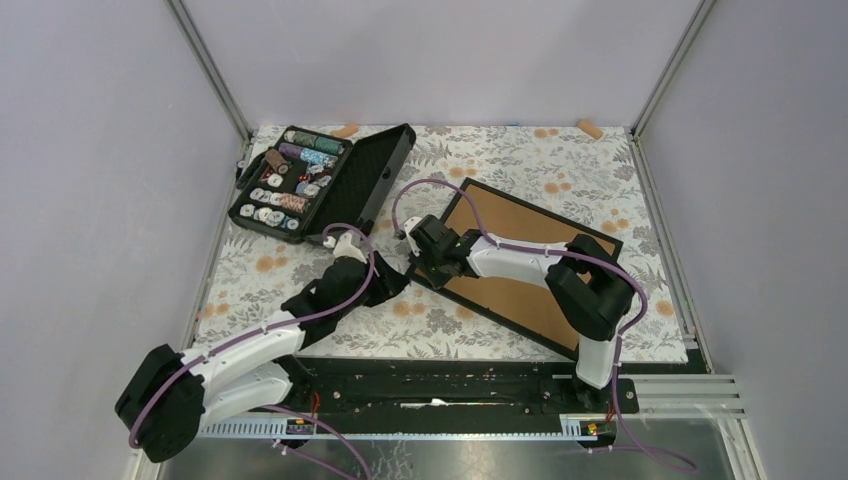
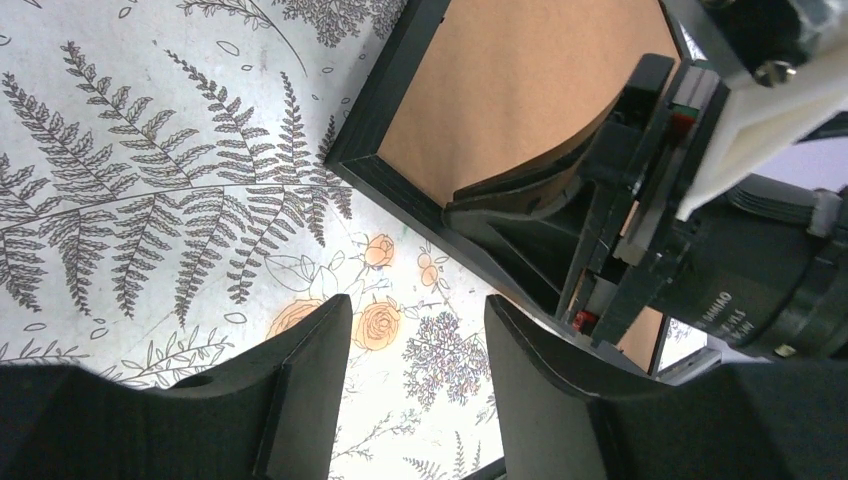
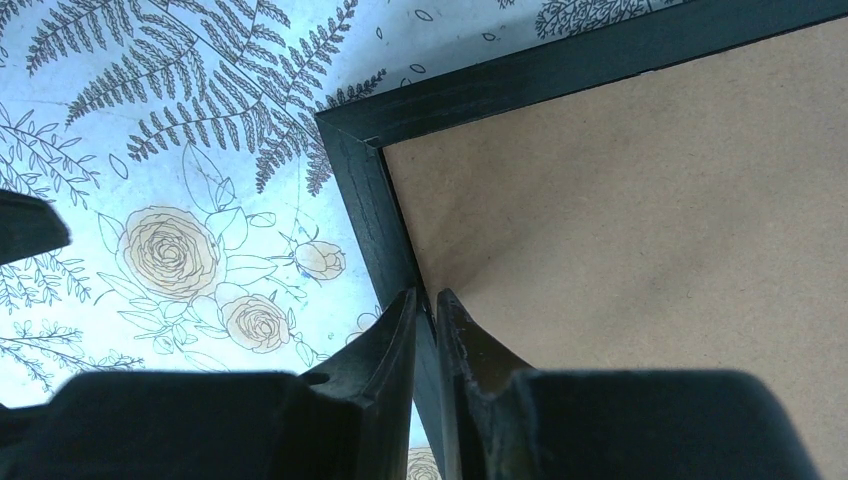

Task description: Put the photo into the frame

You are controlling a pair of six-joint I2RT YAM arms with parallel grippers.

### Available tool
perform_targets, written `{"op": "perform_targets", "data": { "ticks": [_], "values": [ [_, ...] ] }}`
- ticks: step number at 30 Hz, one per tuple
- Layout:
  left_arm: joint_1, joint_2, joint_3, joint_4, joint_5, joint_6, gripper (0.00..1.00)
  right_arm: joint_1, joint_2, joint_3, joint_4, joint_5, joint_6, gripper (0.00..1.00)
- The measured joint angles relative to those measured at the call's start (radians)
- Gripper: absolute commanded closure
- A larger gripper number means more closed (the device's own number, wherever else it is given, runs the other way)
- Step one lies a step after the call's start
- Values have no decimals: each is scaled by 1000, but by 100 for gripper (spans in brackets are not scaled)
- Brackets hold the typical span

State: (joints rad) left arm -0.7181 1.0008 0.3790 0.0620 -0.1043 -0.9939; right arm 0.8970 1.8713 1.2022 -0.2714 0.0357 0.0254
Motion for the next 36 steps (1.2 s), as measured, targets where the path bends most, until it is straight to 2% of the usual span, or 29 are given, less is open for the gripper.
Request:
{"op": "perform_targets", "data": {
  "ticks": [10, 16, 25, 29, 36],
  "values": [
    [-1, -71, 0, -39, 3, 21, 43, 11, 5, 2, 3, 36, 10, 100],
    [-1, -72, 0, -60, 3, 22, 43, 4, 19, 18, -12, 50, 58, 100],
    [-1, -78, -2, -69, 3, 21, 43, -50, 13, -26, 90, 43, 75, 100],
    [-1, -79, -4, -69, 3, 21, 43, -119, -3, -69, 155, -68, 85, 100],
    [-2, -79, -8, -69, 3, 21, 43, -230, 38, -48, 146, -311, 133, 100]
  ]
}}
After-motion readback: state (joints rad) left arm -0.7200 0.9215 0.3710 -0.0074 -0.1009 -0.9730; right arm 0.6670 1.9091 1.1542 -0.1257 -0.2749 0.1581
